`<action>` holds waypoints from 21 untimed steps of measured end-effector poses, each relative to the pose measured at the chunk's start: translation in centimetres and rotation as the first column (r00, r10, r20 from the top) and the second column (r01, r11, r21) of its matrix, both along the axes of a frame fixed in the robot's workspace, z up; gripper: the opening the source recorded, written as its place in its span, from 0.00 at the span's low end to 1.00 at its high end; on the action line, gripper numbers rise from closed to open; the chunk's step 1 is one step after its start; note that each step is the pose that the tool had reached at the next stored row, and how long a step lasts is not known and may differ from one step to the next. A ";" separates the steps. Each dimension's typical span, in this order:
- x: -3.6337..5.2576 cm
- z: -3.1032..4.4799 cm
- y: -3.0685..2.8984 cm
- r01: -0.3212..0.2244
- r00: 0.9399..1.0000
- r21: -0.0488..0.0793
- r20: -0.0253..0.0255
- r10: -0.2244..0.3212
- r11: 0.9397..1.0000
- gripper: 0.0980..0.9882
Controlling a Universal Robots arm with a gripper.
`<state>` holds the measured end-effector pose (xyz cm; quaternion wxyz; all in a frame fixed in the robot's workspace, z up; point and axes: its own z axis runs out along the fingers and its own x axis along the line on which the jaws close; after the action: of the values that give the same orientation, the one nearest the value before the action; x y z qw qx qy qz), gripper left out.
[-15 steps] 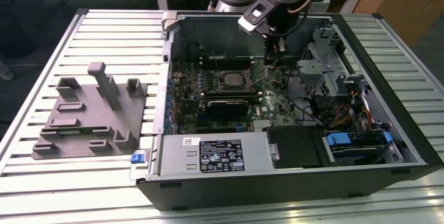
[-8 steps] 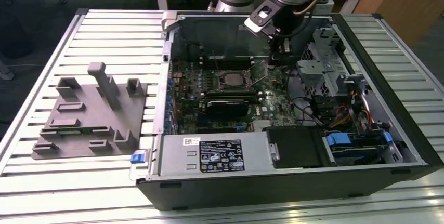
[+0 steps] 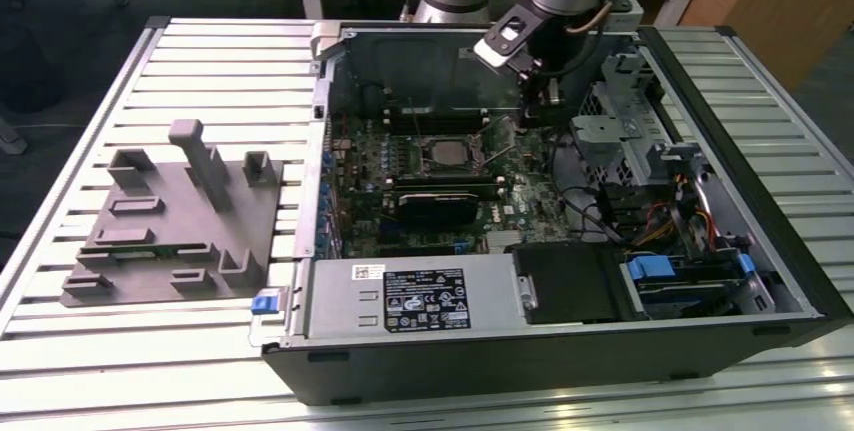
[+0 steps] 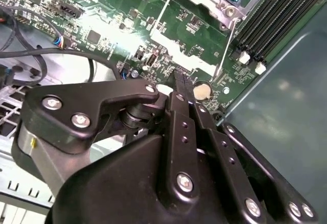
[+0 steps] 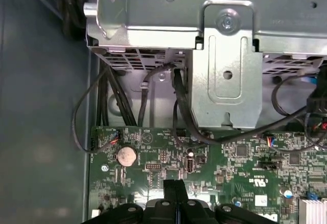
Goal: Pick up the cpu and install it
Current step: 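Close the cpu cover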
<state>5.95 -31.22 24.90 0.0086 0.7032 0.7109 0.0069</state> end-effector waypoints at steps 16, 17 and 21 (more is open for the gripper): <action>-3.89 -0.29 0.04 0.000 1.000 0.011 0.000 0.000 1.000 0.01; -4.35 -0.28 0.03 0.000 1.000 0.012 0.000 0.000 1.000 0.01; -6.03 -0.33 0.04 0.000 1.000 0.012 0.000 0.000 1.000 0.01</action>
<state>-0.09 -31.19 24.56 0.0043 0.7031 0.7110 0.0113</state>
